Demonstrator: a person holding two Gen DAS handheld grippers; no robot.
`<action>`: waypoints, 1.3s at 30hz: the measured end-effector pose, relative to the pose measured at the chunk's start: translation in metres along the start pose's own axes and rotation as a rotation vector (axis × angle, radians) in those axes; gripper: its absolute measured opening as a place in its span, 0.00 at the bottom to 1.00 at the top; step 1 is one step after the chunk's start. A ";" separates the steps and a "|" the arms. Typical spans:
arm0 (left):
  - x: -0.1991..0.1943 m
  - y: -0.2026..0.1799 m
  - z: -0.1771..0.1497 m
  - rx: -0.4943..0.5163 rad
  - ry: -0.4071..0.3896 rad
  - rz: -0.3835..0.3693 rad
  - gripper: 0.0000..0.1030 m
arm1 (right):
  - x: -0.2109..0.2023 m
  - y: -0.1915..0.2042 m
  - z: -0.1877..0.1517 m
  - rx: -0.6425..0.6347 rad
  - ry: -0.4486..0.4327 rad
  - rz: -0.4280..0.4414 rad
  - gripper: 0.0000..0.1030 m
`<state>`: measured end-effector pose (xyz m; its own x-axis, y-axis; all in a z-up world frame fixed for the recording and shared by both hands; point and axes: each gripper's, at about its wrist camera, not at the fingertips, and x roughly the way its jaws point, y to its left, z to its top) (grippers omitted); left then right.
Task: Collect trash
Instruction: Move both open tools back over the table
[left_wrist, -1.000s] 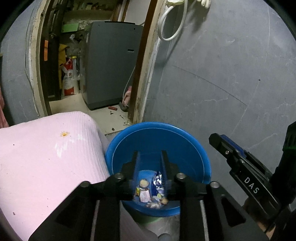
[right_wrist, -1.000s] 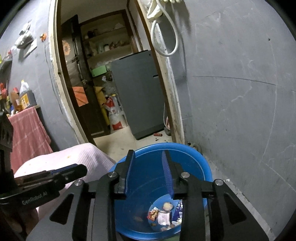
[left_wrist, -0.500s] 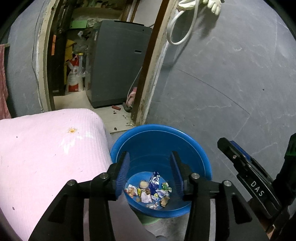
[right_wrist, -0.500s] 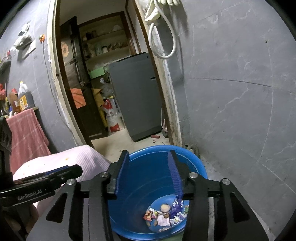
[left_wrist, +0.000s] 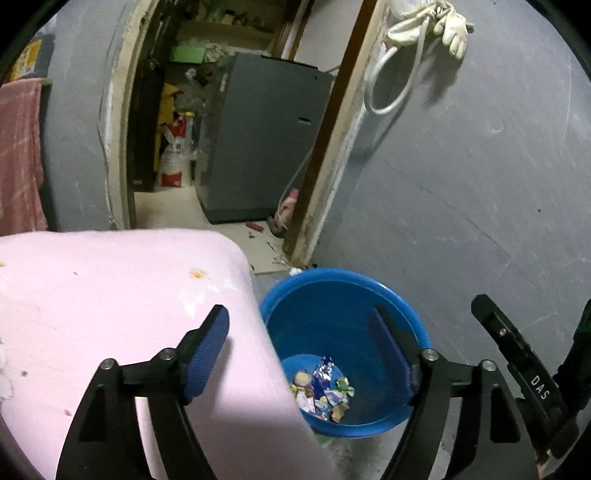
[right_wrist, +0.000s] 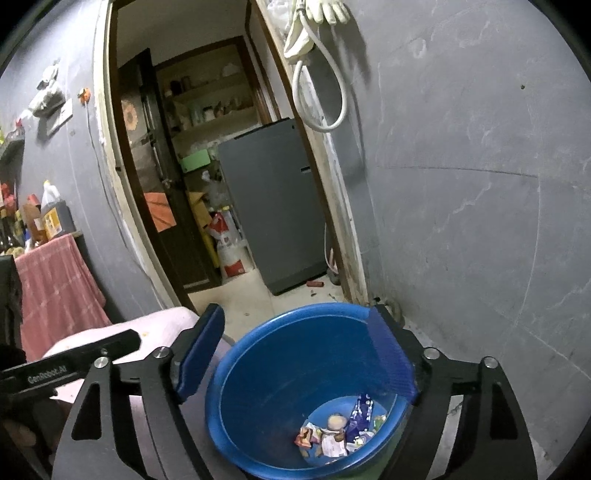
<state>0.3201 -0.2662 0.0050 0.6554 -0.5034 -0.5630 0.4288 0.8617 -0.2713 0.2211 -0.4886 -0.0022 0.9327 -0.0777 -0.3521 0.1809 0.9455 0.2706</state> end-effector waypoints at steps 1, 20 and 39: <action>-0.005 0.002 0.002 -0.001 -0.014 0.002 0.75 | -0.001 0.002 0.000 0.000 -0.003 0.002 0.83; -0.081 0.007 -0.001 0.082 -0.204 0.135 0.96 | -0.024 0.032 0.008 -0.084 -0.049 0.038 1.00; -0.155 0.014 -0.019 0.100 -0.324 0.168 0.98 | -0.080 0.080 0.004 -0.162 -0.122 0.031 1.00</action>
<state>0.2128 -0.1750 0.0730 0.8777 -0.3637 -0.3122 0.3469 0.9315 -0.1099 0.1619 -0.4076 0.0517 0.9697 -0.0765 -0.2318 0.1085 0.9857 0.1287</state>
